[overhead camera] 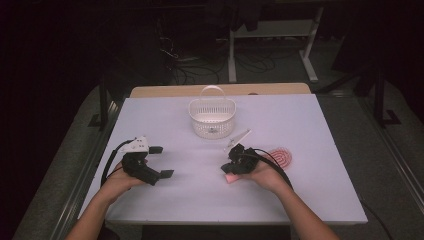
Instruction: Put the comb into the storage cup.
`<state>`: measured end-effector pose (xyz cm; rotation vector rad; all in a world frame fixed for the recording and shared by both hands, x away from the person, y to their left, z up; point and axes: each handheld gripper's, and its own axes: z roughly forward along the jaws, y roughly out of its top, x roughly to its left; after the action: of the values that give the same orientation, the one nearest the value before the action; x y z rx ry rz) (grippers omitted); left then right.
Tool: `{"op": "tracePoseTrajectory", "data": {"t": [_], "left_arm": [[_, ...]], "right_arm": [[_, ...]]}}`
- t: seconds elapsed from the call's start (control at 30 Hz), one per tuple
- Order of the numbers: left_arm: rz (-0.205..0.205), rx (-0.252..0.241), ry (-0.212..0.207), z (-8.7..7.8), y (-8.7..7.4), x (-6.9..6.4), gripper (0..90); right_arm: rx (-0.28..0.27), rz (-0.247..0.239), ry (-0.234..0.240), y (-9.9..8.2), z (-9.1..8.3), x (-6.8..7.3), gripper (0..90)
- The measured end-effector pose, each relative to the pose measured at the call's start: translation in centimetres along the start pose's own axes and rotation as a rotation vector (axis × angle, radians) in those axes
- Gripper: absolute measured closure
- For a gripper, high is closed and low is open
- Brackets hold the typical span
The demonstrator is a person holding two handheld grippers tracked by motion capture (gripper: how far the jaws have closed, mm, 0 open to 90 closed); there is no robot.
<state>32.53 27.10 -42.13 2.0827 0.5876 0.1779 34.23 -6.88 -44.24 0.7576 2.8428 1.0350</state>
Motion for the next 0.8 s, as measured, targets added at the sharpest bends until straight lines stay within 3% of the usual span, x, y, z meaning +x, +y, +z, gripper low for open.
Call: {"op": "tracePoseTrajectory", "data": {"t": [0.27,0.8], "left_arm": [[0.001,0.001,0.0,0.0,0.0,0.0,0.0],[0.005,-0.002,-0.001,-0.1,0.0,0.0,0.0]], "right_arm": [[0.029,-0.008,0.007,-0.7,-0.2,0.8,88.7],[0.063,0.037,0.013,-4.0,-2.0,2.3,88.7]]}}
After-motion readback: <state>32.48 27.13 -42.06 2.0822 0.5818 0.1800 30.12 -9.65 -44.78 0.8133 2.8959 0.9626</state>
